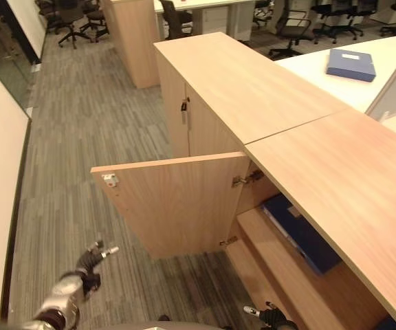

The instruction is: Put the empty folder in the office cabinet

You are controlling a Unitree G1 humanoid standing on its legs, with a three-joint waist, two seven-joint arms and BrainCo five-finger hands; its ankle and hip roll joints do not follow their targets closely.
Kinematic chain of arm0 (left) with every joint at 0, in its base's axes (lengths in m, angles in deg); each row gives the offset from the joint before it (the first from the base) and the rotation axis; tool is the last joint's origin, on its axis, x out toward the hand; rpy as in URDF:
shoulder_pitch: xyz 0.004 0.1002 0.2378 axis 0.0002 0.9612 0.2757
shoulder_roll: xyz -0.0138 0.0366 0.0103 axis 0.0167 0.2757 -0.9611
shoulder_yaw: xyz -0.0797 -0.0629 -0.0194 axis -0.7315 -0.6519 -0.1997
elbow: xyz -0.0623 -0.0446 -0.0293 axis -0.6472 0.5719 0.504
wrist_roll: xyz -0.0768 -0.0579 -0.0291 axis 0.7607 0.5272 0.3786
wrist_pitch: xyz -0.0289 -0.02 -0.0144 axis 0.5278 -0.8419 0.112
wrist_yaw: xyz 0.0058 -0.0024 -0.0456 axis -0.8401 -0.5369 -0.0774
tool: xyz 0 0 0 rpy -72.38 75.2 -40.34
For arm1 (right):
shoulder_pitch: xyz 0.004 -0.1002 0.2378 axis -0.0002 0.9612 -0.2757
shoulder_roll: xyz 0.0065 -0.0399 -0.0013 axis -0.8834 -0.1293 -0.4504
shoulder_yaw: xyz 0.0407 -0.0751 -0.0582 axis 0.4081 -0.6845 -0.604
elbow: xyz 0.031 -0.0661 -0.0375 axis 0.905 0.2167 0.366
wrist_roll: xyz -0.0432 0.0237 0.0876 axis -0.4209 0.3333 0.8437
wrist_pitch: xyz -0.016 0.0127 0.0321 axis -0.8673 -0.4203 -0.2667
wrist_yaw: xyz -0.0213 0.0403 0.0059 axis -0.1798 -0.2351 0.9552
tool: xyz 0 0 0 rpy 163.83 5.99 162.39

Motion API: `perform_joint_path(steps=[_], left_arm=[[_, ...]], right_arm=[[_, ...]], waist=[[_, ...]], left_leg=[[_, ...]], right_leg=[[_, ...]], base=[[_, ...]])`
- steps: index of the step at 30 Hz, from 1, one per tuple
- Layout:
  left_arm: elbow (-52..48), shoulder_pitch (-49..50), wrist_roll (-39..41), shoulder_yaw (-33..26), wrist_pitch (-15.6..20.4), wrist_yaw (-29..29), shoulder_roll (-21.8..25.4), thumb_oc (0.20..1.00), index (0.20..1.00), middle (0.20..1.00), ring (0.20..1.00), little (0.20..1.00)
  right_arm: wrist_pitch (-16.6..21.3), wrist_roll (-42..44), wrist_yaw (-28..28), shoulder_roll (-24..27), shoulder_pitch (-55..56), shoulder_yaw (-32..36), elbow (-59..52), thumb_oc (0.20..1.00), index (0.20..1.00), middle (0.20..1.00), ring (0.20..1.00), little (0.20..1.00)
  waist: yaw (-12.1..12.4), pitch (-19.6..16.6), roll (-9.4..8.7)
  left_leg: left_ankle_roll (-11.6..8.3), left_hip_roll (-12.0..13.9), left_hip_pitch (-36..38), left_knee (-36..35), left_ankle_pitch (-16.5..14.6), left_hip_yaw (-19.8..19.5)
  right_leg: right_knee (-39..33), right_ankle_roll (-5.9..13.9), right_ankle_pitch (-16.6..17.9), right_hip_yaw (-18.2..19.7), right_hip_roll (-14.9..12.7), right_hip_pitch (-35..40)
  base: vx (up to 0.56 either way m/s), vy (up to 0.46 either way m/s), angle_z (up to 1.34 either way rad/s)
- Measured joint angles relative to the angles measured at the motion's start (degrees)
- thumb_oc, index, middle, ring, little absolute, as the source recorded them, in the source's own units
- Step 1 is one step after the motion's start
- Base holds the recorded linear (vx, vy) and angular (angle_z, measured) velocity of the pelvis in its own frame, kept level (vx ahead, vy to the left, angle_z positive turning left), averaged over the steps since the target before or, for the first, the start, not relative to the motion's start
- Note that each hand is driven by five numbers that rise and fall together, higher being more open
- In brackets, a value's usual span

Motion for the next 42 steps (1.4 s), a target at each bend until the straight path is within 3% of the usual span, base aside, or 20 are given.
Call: perform_joint_path(steps=[4,17,31,36,42], left_arm=[[-0.1,-6.4,1.3,-0.4,0.8,-0.5,6.3,1.0,1.0,1.0,1.0,1.0],[-0.6,-10.7,2.1,3.1,1.1,1.0,6.8,1.0,1.0,1.0,1.0,1.0],[-2.0,-10.7,2.2,6.6,1.0,1.7,5.5,1.0,1.0,1.0,1.0,1.0],[-10.3,-5.5,2.1,8.4,0.7,2.2,5.4,1.0,1.0,1.0,1.0,1.0],[-19.4,2.8,2.4,11.1,0.3,6.7,6.4,1.0,1.0,1.0,1.0,1.0]], right_arm=[[-0.1,0.0,-0.4,0.0,0.1,0.0,0.0,1.0,1.0,1.0,1.0,1.0],[-0.2,-0.1,-2.3,0.1,1.1,-0.6,0.0,1.0,1.0,1.0,1.0,1.0],[-0.2,-0.6,-2.9,0.1,0.5,-1.3,0.0,1.0,1.0,1.0,1.0,1.0],[-0.3,-0.6,-2.9,0.0,-0.2,-1.3,0.1,1.0,1.0,1.0,1.0,1.0],[-0.2,-0.6,-2.9,-0.2,-0.9,0.3,-0.1,1.0,1.0,1.0,1.0,1.0]], waist=[[-1.5,-0.3,-0.54],[-3.8,0.5,-2.81],[-2.0,1.0,-2.68],[-0.3,2.2,-2.25],[1.0,2.6,-1.89]], left_leg=[[0.16,0.0,0.1,-0.1,-0.3,1.8],[0.44,-0.1,0.1,0.0,-0.5,4.5],[0.48,-0.1,0.1,0.0,-0.5,4.5],[0.5,-0.5,0.4,0.0,-0.5,4.1],[0.55,-1.1,0.1,0.0,-0.5,4.7]], right_leg=[[-0.1,0.37,0.2,1.4,-0.3,-0.5],[-0.2,1.08,0.7,4.4,-0.4,-2.3],[-0.2,1.14,0.7,4.2,-0.5,-2.1],[-0.2,1.4,0.9,3.6,-0.8,-1.5],[-0.1,1.88,1.2,4.0,-1.5,-2.1]], base=[[0.01,0.019,-0.22],[0.01,0.021,-0.11],[0.0,0.001,0.0],[0.0,0.021,0.07],[-0.1,-0.005,-0.04]])
